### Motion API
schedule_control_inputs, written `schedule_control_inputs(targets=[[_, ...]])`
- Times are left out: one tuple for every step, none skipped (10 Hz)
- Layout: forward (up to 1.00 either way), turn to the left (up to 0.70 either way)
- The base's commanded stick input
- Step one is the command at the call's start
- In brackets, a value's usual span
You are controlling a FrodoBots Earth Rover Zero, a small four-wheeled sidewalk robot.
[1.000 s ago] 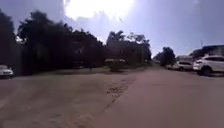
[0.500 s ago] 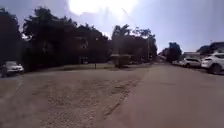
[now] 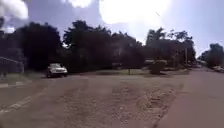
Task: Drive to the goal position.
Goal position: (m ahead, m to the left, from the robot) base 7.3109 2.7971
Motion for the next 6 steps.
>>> schedule_control_inputs(targets=[[0.63, 0.0], [0.46, 0.0], [0.28, 0.0], [0.11, 0.0], [-0.14, 0.0], [-0.7, 0.0]])
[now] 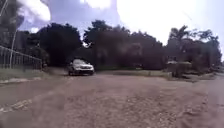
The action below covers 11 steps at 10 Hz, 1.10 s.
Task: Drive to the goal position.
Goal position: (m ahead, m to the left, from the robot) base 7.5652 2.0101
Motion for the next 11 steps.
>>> schedule_control_inputs(targets=[[-0.59, 0.0], [-0.2, 0.0], [0.0, 0.0], [0.0, 0.0], [0.0, 0.0], [0.0, 0.0], [0.0, 0.0], [0.0, 0.0], [0.0, 0.0], [0.0, 0.0], [0.0, 0.0]])
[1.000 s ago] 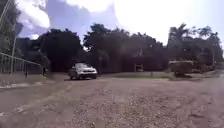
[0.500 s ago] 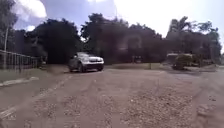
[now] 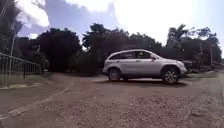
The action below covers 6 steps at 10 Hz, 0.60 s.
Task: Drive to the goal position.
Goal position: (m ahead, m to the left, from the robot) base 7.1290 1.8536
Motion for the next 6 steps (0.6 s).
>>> schedule_control_inputs(targets=[[0.12, 0.0], [0.33, 0.0], [0.64, 0.0], [0.7, 0.0], [0.7, 0.0], [0.7, 0.0]])
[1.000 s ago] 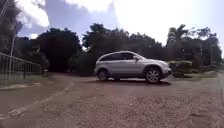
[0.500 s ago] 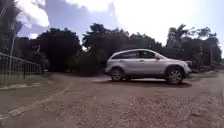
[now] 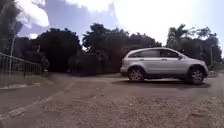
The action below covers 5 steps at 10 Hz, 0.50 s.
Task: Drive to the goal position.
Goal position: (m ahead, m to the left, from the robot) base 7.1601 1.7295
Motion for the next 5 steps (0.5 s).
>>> schedule_control_inputs(targets=[[0.7, 0.0], [0.7, 0.0], [0.7, 0.0], [0.7, 0.0], [0.7, 0.0]])
